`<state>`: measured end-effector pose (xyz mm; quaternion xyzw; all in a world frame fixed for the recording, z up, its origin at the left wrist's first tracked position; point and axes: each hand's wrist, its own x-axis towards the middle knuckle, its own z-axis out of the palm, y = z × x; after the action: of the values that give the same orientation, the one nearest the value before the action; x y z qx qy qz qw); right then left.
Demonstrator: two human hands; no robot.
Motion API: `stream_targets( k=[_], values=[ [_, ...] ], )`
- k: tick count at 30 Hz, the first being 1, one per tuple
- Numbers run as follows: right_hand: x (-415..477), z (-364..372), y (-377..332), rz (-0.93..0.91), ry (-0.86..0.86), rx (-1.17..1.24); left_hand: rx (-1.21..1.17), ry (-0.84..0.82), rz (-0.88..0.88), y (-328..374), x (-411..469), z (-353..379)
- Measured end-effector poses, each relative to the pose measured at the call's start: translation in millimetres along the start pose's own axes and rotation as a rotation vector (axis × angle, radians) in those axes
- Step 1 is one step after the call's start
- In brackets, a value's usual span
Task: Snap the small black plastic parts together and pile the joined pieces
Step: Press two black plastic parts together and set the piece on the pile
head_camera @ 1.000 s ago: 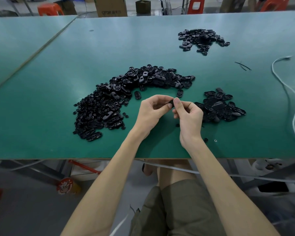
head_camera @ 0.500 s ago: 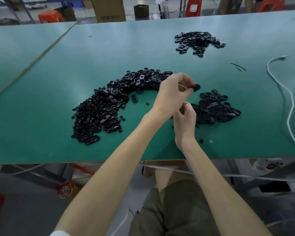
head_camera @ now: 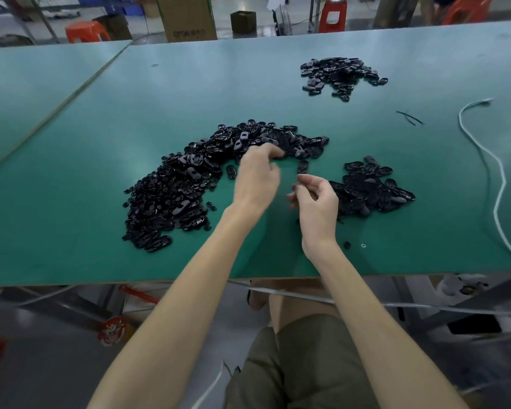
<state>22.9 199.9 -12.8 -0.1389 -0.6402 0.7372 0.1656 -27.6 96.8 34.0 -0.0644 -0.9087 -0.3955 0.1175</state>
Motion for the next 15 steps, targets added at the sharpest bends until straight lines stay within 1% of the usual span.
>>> stream_targets(
  k=[3,4,6,8,12,14,15],
  values=[
    [2.1,-0.1,1.4,0.002,-0.001,-0.002,0.418,0.004,-0.124,-37.1,4.9,-12.7],
    [2.6,-0.1,1.8,0.002,0.001,-0.005,0.509,-0.017,-0.134,-46.6,3.4,-15.8],
    [2.5,0.2,2.6,-0.003,0.001,-0.01,0.614,-0.028,-0.079,-60.2,-0.8,-19.0],
    [2.6,0.5,1.9,-0.003,0.0,-0.007,0.628,0.004,0.003,-66.4,-2.5,-19.9],
    [3.4,-0.4,1.9,-0.003,0.001,-0.007,0.585,0.059,0.093,-61.0,-8.0,-19.3],
    [4.3,-1.3,2.6,-0.009,-0.005,-0.014,0.505,0.129,0.118,-54.4,-12.4,-16.8],
    [4.6,-1.6,3.1,-0.018,-0.02,-0.027,0.395,0.152,0.104,-50.1,-13.9,-15.7]
  ],
)
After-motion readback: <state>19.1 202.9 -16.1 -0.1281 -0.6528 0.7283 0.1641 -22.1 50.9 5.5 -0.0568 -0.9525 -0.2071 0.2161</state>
